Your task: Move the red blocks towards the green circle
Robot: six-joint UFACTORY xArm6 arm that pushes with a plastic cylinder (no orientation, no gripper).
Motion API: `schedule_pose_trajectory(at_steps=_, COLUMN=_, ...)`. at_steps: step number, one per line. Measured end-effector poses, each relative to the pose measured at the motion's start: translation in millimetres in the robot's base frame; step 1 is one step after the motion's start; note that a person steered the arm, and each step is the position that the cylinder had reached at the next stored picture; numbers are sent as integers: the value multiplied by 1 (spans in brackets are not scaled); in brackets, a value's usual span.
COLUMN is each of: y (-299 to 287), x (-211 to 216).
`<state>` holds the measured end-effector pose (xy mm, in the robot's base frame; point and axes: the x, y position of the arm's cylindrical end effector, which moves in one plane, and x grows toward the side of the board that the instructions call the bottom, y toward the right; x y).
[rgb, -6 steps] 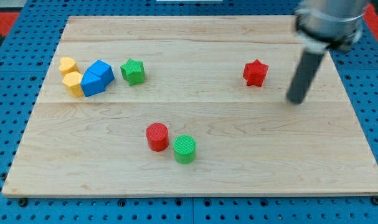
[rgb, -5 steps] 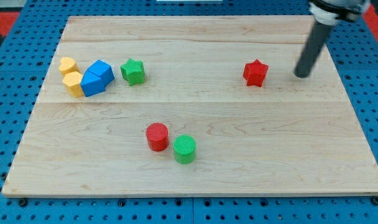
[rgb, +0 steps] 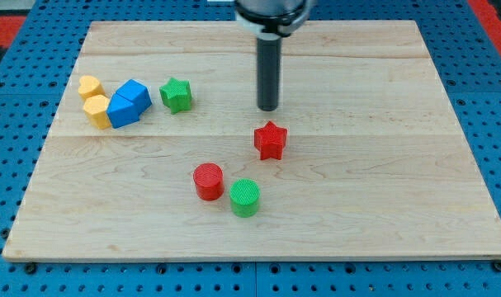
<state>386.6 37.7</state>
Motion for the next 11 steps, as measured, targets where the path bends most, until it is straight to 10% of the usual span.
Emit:
schedule_pose_trajectory(at_steps=7, y=-12, x=-3)
schedule_pose_trajectory(at_steps=9, y=65, x=16)
schedule_pose_trajectory(at_steps=11, y=-76, x=66)
